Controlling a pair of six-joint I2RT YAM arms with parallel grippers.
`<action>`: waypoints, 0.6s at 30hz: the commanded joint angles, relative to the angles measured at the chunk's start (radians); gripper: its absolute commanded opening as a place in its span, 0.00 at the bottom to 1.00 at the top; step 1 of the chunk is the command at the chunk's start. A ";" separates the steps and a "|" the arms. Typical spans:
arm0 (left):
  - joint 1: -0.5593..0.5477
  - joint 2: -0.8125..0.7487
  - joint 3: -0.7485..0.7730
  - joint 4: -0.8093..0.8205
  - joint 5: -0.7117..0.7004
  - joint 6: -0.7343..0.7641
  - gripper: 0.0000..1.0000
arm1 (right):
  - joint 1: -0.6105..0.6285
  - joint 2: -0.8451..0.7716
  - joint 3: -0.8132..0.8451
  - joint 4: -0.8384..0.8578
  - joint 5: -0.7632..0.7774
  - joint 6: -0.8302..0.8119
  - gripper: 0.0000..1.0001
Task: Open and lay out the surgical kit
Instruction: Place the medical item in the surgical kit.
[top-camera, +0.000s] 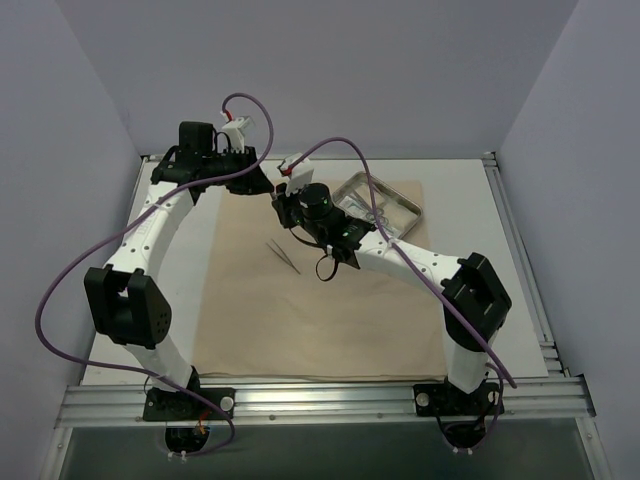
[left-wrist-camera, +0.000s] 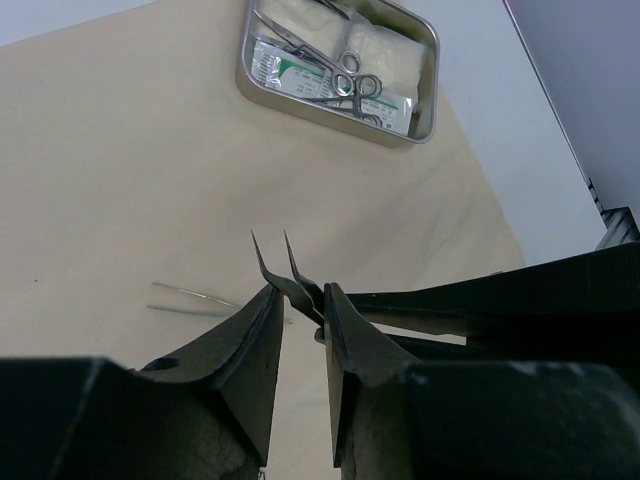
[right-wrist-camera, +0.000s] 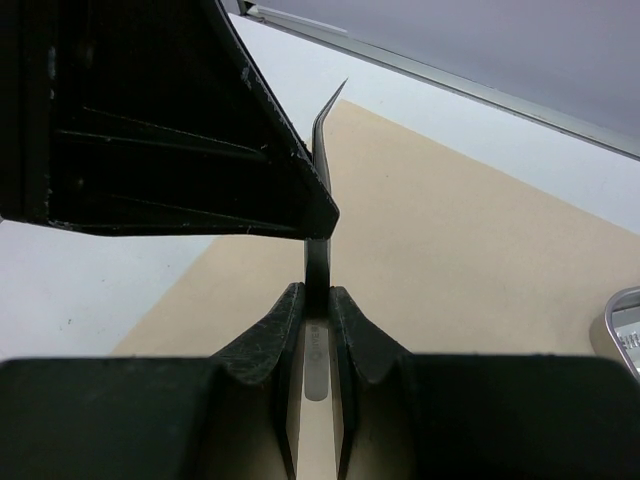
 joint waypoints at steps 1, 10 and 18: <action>-0.016 0.006 0.002 0.056 0.001 0.009 0.31 | -0.003 0.006 0.026 0.075 -0.026 0.009 0.00; -0.019 0.012 -0.016 0.079 -0.017 0.032 0.04 | -0.009 0.006 0.020 0.086 -0.072 0.014 0.00; -0.014 0.001 -0.056 0.112 0.041 0.044 0.02 | -0.045 0.010 0.017 0.080 -0.194 0.013 0.02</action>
